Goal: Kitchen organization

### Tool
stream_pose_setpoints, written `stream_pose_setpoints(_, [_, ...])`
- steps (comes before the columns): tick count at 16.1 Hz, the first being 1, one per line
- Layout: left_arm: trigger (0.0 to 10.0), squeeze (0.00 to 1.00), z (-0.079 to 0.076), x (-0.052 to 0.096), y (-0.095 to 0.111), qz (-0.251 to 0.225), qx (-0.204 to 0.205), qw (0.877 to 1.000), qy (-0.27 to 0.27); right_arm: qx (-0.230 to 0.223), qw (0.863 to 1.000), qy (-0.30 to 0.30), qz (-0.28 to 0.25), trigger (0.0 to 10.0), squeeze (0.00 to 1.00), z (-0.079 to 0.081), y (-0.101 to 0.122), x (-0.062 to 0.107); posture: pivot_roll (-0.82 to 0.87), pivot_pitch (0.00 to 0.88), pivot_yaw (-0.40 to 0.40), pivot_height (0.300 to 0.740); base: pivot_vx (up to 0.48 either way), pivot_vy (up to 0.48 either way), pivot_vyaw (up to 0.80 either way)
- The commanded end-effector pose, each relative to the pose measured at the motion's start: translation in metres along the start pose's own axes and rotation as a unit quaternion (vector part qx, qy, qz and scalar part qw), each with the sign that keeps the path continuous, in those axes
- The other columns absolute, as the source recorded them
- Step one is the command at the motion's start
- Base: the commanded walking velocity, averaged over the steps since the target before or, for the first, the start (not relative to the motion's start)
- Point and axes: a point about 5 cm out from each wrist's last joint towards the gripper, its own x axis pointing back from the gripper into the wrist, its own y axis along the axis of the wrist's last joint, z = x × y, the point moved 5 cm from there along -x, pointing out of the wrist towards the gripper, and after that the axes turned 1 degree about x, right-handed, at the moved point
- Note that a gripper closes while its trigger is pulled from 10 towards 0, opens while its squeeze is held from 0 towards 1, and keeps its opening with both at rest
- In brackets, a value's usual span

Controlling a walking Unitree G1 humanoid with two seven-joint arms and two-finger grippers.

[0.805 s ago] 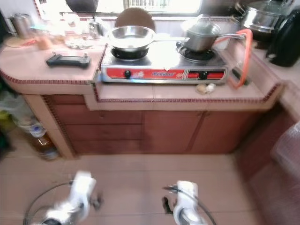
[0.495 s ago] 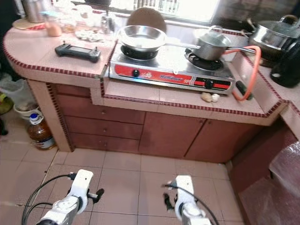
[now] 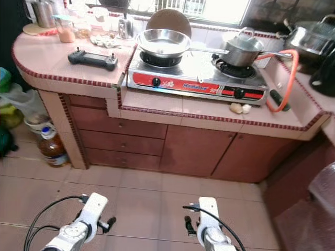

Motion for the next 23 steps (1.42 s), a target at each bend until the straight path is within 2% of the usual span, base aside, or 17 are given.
stream_pose_setpoints(1, [10.0, 0.00, -0.008, -0.001, -0.001, 0.004, -0.022, 1.000, -0.018, -0.019, 1.000, -0.016, 0.001, 10.0, 0.00, -0.008, -0.006, 0.002, 0.27, 0.000, -0.064, 0.740, 0.000, 0.000, 0.00])
stream_pose_setpoints(2, [10.0, 0.00, -0.016, -0.001, -0.002, 0.009, -0.039, 0.999, -0.035, -0.031, 0.999, -0.030, 0.008, 10.0, 0.00, -0.014, -0.015, 0.004, 0.23, 0.000, -0.029, 0.740, 0.000, 0.000, 0.00])
stream_pose_setpoints(3, [10.0, 0.00, -0.018, -0.001, -0.003, 0.012, -0.045, 0.998, -0.039, -0.033, 0.999, -0.035, 0.011, 10.0, 0.00, -0.016, -0.018, 0.005, 0.23, 0.000, -0.029, 0.740, 0.000, 0.000, 0.00])
stream_pose_setpoints(5, [10.0, 0.00, -0.023, -0.001, -0.005, 0.018, -0.090, 0.994, -0.060, -0.067, 0.997, -0.049, 0.004, 10.0, 0.00, -0.021, -0.024, 0.007, 0.17, 0.000, 0.011, 0.740, 0.000, 0.000, 0.00])
stream_pose_setpoints(6, [10.0, 0.00, -0.023, -0.001, -0.005, 0.021, -0.095, 0.993, -0.061, -0.057, 0.997, -0.053, -0.004, 10.0, 0.00, -0.022, -0.024, 0.008, 0.14, 0.000, 0.022, 0.740, 0.000, 0.000, 0.00])
stream_pose_setpoints(7, [10.0, 0.00, -0.022, -0.002, -0.003, 0.019, -0.080, 0.995, -0.058, -0.067, 0.996, -0.056, -0.017, 10.0, 0.00, -0.023, -0.022, 0.009, 0.12, 0.000, 0.029, 0.740, 0.000, 0.000, 0.00])
stream_pose_setpoints(9, [10.0, 0.00, -0.022, -0.003, 0.011, -0.011, -0.079, 0.996, -0.051, -0.063, 0.995, -0.056, -0.050, 10.0, 0.00, -0.026, -0.011, 0.010, 0.09, 0.000, 0.030, 0.740, 0.000, 0.000, 0.00])
stream_pose_setpoints(11, [10.0, 0.00, -0.016, -0.005, 0.038, -0.065, -0.041, 0.997, -0.018, -0.057, 0.993, -0.047, -0.090, 10.0, 0.00, -0.028, 0.007, 0.010, 0.07, 0.000, 0.014, 0.740, 0.000, 0.000, 0.00])
stream_pose_setpoints(13, [10.0, 0.00, -0.006, -0.003, 0.075, -0.133, -0.032, 0.991, 0.009, -0.044, 0.989, -0.032, -0.141, 10.0, 0.00, -0.025, 0.036, 0.010, 0.07, 0.000, 0.000, 0.740, 0.000, 0.000, 0.00])
stream_pose_setpoints(14, [10.0, 0.00, -0.003, -0.003, 0.087, -0.152, -0.023, 0.988, 0.016, -0.039, 0.985, -0.025, -0.164, 10.0, 0.00, -0.024, 0.049, 0.010, 0.07, 0.000, -0.007, 0.740, 0.000, 0.000, 0.00])
stream_pose_setpoints(16, [10.0, 0.00, 0.001, -0.001, 0.099, -0.170, -0.011, 0.985, 0.029, -0.023, 0.981, -0.008, -0.195, 10.0, 0.00, -0.019, 0.066, 0.012, 0.07, 0.000, -0.010, 0.740, 0.000, 0.000, 0.00])
stream_pose_setpoints(18, [10.0, 0.00, 0.007, 0.002, 0.114, -0.204, 0.022, 0.978, 0.045, 0.013, 0.964, 0.024, -0.263, 10.0, 0.00, -0.010, 0.099, 0.021, 0.07, 0.000, -0.001, 0.740, 0.000, 0.000, 0.00])
stream_pose_setpoints(19, [10.0, 0.00, 0.006, 0.004, 0.118, -0.215, 0.036, 0.975, 0.030, 0.015, 0.952, 0.033, -0.305, 10.0, 0.00, -0.009, 0.116, 0.029, 0.06, 0.000, 0.018, 0.740, 0.000, 0.000, 0.00])
stream_pose_setpoints(21, [10.0, 0.00, -0.003, 0.008, 0.126, -0.242, -0.018, 0.970, 0.000, 0.015, 0.932, 0.050, -0.358, 10.0, 0.00, -0.007, 0.135, 0.047, 0.05, 0.000, 0.055, 0.740, 0.000, 0.000, 0.00])
stream_pose_setpoints(22, [10.0, 0.00, -0.003, 0.008, 0.127, -0.245, -0.022, 0.969, -0.001, 0.016, 0.931, 0.052, -0.361, 10.0, 0.00, -0.007, 0.136, 0.048, 0.05, 0.000, 0.055, 0.740, 0.000, 0.000, 0.00])
stream_pose_setpoints(23, [10.0, 0.00, -0.003, 0.009, 0.126, -0.248, 0.002, 0.969, -0.016, 0.026, 0.925, 0.058, -0.375, 10.0, 0.00, -0.003, 0.134, 0.056, 0.04, 0.000, 0.102, 0.740, 0.000, 0.000, 0.00])
